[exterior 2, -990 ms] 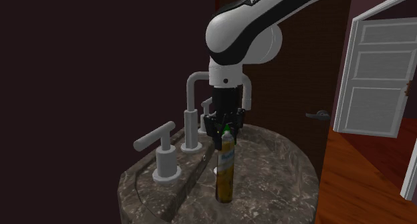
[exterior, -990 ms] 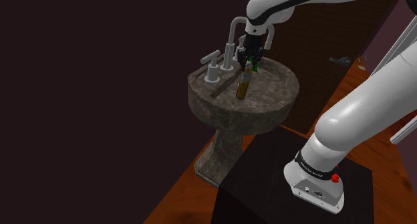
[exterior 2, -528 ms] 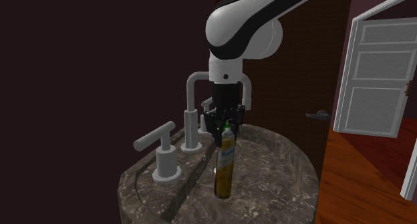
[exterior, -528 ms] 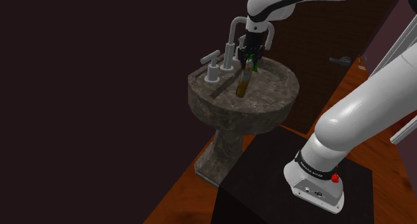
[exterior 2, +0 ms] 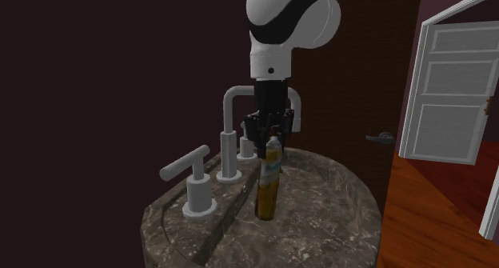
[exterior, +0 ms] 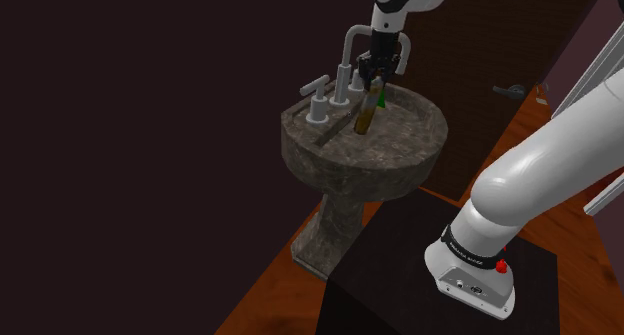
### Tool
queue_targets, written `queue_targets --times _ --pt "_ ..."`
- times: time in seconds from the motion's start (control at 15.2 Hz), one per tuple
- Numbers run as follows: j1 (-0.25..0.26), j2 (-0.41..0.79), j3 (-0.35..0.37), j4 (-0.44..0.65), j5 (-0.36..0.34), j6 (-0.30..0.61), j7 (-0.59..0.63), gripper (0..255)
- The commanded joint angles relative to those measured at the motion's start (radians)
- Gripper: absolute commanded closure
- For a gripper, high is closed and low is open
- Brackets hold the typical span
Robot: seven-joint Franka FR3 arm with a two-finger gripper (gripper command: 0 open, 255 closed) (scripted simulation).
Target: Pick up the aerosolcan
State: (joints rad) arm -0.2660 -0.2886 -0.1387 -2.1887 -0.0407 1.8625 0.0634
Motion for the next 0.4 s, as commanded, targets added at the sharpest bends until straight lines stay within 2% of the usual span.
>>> queue_targets --times 0.0,0.33 --pt "0.001 -0.004 0.002 0.023 0.000 -0.027 0.002 255" --pt "0.002 -0.008 0.003 0.062 0.001 -0.070 0.002 255"
